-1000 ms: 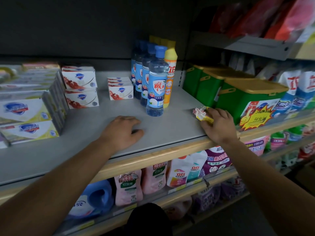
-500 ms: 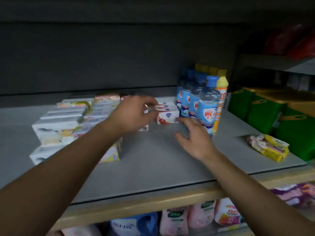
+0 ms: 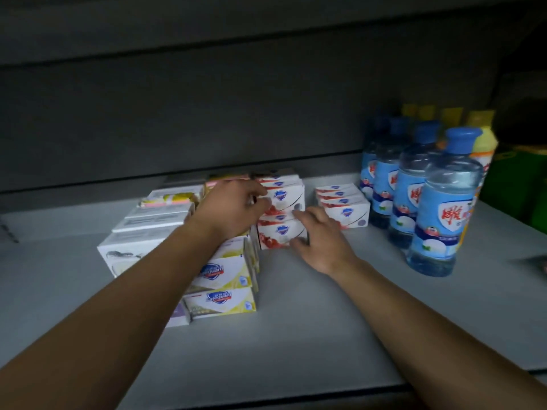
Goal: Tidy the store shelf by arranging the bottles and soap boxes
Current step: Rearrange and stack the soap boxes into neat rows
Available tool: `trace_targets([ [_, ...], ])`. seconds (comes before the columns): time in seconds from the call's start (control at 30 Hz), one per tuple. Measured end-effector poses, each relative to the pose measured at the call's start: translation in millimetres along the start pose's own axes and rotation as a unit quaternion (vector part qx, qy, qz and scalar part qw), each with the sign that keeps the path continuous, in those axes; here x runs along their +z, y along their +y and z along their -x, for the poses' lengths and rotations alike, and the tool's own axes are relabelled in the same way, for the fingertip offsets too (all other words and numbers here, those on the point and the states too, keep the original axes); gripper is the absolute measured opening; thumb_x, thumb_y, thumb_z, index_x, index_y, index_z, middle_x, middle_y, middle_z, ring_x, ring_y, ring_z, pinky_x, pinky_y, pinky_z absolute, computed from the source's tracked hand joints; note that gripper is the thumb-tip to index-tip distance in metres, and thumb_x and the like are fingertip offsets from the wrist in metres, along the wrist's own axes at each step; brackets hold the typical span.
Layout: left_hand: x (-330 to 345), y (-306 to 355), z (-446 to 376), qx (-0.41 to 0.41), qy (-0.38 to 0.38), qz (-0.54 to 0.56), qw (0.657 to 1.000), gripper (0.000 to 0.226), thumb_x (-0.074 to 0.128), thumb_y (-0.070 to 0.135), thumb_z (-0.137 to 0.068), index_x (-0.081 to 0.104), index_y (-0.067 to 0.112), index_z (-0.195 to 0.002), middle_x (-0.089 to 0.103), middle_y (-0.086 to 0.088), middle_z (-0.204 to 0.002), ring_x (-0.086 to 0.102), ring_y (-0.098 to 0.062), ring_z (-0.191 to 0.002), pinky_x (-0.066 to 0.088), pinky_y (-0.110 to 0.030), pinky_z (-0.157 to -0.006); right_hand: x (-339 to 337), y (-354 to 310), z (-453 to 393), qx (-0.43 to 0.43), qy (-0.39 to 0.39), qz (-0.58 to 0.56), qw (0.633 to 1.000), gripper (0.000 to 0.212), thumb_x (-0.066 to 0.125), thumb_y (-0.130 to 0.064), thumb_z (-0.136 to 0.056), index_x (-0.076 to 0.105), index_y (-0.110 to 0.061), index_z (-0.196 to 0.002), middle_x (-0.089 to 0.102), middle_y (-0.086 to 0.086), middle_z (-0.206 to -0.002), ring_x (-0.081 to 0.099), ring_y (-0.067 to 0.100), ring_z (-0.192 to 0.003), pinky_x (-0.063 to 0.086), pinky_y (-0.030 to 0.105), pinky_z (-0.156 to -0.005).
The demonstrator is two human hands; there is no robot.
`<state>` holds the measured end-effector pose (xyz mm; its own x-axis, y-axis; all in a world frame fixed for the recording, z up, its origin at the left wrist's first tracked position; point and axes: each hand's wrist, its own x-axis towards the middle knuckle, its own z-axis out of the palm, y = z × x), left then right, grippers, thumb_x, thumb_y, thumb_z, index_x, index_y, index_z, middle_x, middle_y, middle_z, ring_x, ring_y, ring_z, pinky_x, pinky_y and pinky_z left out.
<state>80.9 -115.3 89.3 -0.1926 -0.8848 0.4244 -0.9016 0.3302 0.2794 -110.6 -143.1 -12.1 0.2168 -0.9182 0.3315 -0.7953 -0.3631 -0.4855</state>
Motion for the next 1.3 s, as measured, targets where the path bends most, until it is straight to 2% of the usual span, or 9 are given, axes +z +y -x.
trace_targets([
  [0.3,3.5,-5.1,-4.8,0.011,-0.005,-0.009,1.0,0.037,0.058,0.047,-0.088,0.068,0.027,-0.118,0.067,0.006,-0.123,0.061,-0.014,-0.109,0.043,-0.024,-0.091,7.8,6.2,-3.8,-0.007,0.087,-0.042,0.995,0.038,0.068,-0.015,-0.088,0.053,-0.023,-0.122,0.054,0.002,-0.125,0.054,0.02,-0.107,0.046,0.032,-0.089],
  [0.47,2.9,-7.2,-4.7,0.023,0.006,-0.003,1.0,0.04,0.063,0.045,-0.086,0.066,0.027,-0.121,0.067,0.007,-0.122,0.061,-0.012,-0.109,0.039,-0.019,-0.088,-7.5,7.2,-3.7,-0.003,0.119,-0.195,0.974,0.033,0.069,-0.005,-0.085,0.06,-0.028,-0.108,0.057,-0.004,-0.108,0.059,0.014,-0.092,0.049,0.029,-0.084],
  [0.63,0.3,-1.5,-1.6,0.086,0.015,0.053,0.995,0.05,0.071,0.043,-0.081,0.058,0.032,-0.127,0.069,0.009,-0.114,0.065,-0.007,-0.096,0.05,-0.021,-0.083,-32.2,1.5,3.8,0.034,0.156,-0.405,0.9,0.032,0.064,-0.006,-0.09,0.061,-0.037,-0.096,0.067,-0.018,-0.099,0.068,0.008,-0.096,0.058,0.031,-0.076],
  [0.8,-1.7,4.0,-0.1,0.132,0.016,0.079,0.988,0.085,0.082,0.041,-0.068,0.038,0.035,-0.14,0.056,0.013,-0.123,0.054,0.002,-0.102,0.047,-0.013,-0.079,-37.3,-16.6,8.8,0.065,0.105,-0.577,0.807,0.018,0.054,-0.005,-0.098,0.062,-0.019,-0.107,0.07,0.008,-0.11,0.071,0.019,-0.09,0.059,0.036,-0.07],
  [0.9,-2.8,4.6,1.1,0.104,0.028,0.117,0.987,0.082,0.085,0.046,-0.062,0.044,0.035,-0.132,0.057,0.015,-0.115,0.058,-0.001,-0.102,0.055,-0.022,-0.078,-40.5,-23.9,12.9,0.073,0.066,-0.63,0.77,0.019,0.051,-0.009,-0.1,0.063,-0.015,-0.113,0.071,0.012,-0.113,0.069,0.025,-0.095,0.058,0.041,-0.078],
  [1.03,-4.0,6.1,2.8,0.052,0.037,0.12,0.991,0.072,0.069,0.07,-0.056,0.057,0.031,-0.115,0.064,0.023,-0.092,0.061,0.011,-0.082,0.045,-0.006,-0.063,-45.8,-26.5,17.7,0.021,0.019,-0.702,0.711,0.039,0.058,-0.004,-0.089,0.058,-0.013,-0.126,0.062,0.017,-0.126,0.065,0.026,-0.108,0.058,0.038,-0.086],
  [1.1,-4.7,6.3,2.8,0.039,0.054,0.109,0.992,0.061,0.06,0.077,-0.06,0.061,0.033,-0.102,0.065,0.022,-0.082,0.062,0.011,-0.076,0.043,-0.006,-0.059,-45.6,-28.5,19.2,0.018,0.01,-0.692,0.721,0.038,0.058,-0.001,-0.09,0.058,-0.01,-0.127,0.062,0.016,-0.125,0.068,0.026,-0.104,0.058,0.033,-0.082],
  [1.17,-4.4,5.3,1.2,0.03,0.075,0.093,0.992,0.057,0.049,0.079,-0.065,0.065,0.031,-0.091,0.066,0.017,-0.077,0.062,0.004,-0.073,0.046,-0.019,-0.06,-44.9,-30.6,20.1,0.042,0.012,-0.683,0.729,0.027,0.059,-0.009,-0.093,0.062,-0.008,-0.12,0.068,0.015,-0.11,0.072,0.023,-0.084,0.058,0.028,-0.071],
  [1.3,-3.5,4.2,-1.0,0.018,0.091,0.066,0.993,0.065,0.038,0.078,-0.074,0.07,0.022,-0.084,0.069,0.005,-0.073,0.062,-0.009,-0.07,0.049,-0.034,-0.064,-43.2,-32.7,20.1,0.072,-0.004,-0.669,0.74,0.022,0.06,-0.024,-0.093,0.065,-0.007,-0.107,0.07,0.008,-0.083,0.065,0.017,-0.059,0.055,0.025,-0.057],
])
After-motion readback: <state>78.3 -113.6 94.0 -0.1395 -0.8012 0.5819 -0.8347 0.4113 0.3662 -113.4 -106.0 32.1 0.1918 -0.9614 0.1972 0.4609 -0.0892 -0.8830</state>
